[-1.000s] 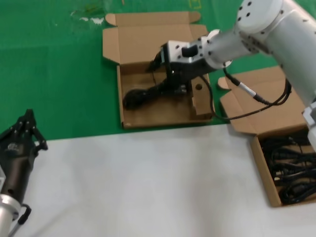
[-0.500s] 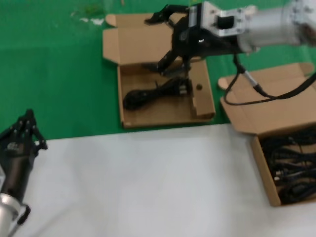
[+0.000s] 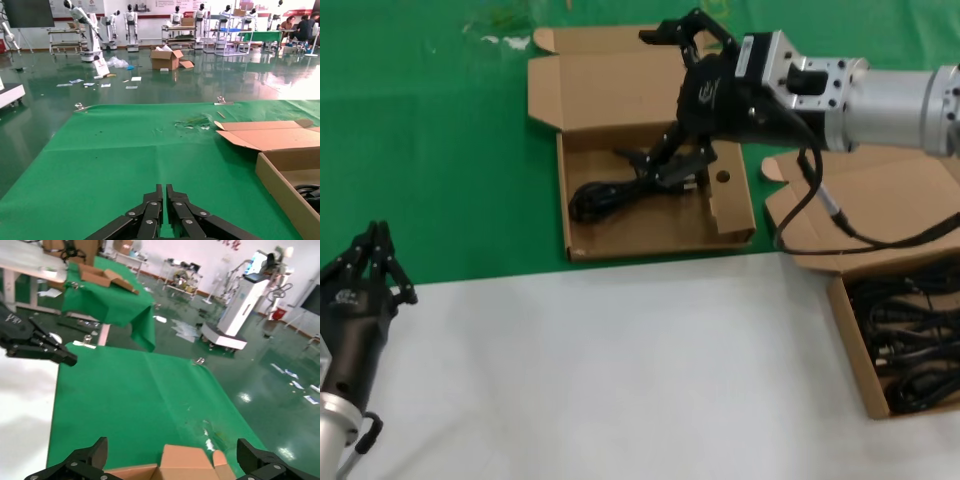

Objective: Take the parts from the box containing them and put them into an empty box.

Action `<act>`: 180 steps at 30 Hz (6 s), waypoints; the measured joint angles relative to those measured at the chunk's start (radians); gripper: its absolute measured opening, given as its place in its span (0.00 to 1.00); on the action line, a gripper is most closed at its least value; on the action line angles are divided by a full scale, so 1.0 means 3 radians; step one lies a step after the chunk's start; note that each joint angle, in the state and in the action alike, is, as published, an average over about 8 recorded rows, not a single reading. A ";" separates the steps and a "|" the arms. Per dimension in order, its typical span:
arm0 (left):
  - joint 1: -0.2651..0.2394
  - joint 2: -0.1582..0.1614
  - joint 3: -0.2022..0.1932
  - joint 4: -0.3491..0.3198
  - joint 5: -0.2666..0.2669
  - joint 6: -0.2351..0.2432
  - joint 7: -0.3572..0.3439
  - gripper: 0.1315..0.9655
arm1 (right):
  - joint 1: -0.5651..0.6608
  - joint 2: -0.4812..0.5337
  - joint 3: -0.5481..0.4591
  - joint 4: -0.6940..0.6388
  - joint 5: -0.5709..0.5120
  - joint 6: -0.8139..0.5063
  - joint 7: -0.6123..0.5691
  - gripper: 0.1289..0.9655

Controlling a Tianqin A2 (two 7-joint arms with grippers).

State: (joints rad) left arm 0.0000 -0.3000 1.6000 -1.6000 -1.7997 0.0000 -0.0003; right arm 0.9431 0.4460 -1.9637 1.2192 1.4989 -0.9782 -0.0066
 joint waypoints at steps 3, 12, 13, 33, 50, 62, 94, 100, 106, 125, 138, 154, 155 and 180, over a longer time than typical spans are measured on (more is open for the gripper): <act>0.0000 0.0000 0.0000 0.0000 0.0000 0.0000 0.0000 0.06 | -0.0097 -0.0016 0.0038 0.0039 0.0031 0.0101 0.0000 0.88; 0.0000 0.0000 0.0000 0.0000 0.0000 0.0000 0.0000 0.14 | -0.0460 -0.0072 0.0178 0.0186 0.0148 0.0478 0.0003 0.97; 0.0000 0.0000 0.0000 0.0000 0.0000 0.0000 0.0000 0.15 | -0.0503 -0.0079 0.0194 0.0203 0.0161 0.0522 0.0003 0.98; 0.0000 0.0000 0.0000 0.0000 -0.0001 0.0000 0.0001 0.65 | -0.1369 -0.0212 0.0528 0.0552 0.0437 0.1419 0.0009 1.00; 0.0000 0.0000 0.0000 0.0000 -0.0001 0.0000 0.0001 0.91 | -0.2106 -0.0326 0.0812 0.0850 0.0672 0.2183 0.0014 1.00; 0.0000 0.0000 0.0000 0.0000 -0.0001 0.0000 0.0001 0.99 | -0.2625 -0.0406 0.1013 0.1060 0.0838 0.2722 0.0018 1.00; 0.0000 0.0000 0.0000 0.0000 -0.0001 0.0000 0.0001 1.00 | -0.3035 -0.0470 0.1170 0.1225 0.0969 0.3148 0.0021 1.00; 0.0000 0.0000 0.0000 0.0000 -0.0001 0.0000 0.0001 1.00 | -0.3035 -0.0470 0.1170 0.1225 0.0969 0.3148 0.0021 1.00; 0.0000 0.0000 0.0000 0.0000 -0.0001 0.0000 0.0001 1.00 | -0.3035 -0.0470 0.1170 0.1225 0.0969 0.3148 0.0021 1.00; 0.0000 0.0000 0.0000 0.0000 -0.0001 0.0000 0.0001 1.00 | -0.3035 -0.0470 0.1170 0.1225 0.0969 0.3148 0.0021 1.00; 0.0000 0.0000 0.0000 0.0000 -0.0001 0.0000 0.0001 1.00 | -0.3035 -0.0470 0.1170 0.1225 0.0969 0.3148 0.0021 1.00; 0.0000 0.0000 0.0000 0.0000 -0.0001 0.0000 0.0001 1.00 | -0.3035 -0.0470 0.1170 0.1225 0.0969 0.3148 0.0021 1.00; 0.0000 0.0000 0.0000 0.0000 -0.0001 0.0000 0.0002 1.00 | -0.3035 -0.0470 0.1170 0.1225 0.0969 0.3148 0.0021 1.00; 0.0000 0.0000 0.0000 0.0000 -0.0001 0.0000 0.0001 1.00 | -0.3035 -0.0470 0.1170 0.1225 0.0969 0.3148 0.0021 1.00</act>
State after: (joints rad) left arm 0.0000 -0.3000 1.6000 -1.6000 -1.8000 0.0000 0.0001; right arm 0.0327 0.3051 -1.6126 1.5868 1.7896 -0.0339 -0.0002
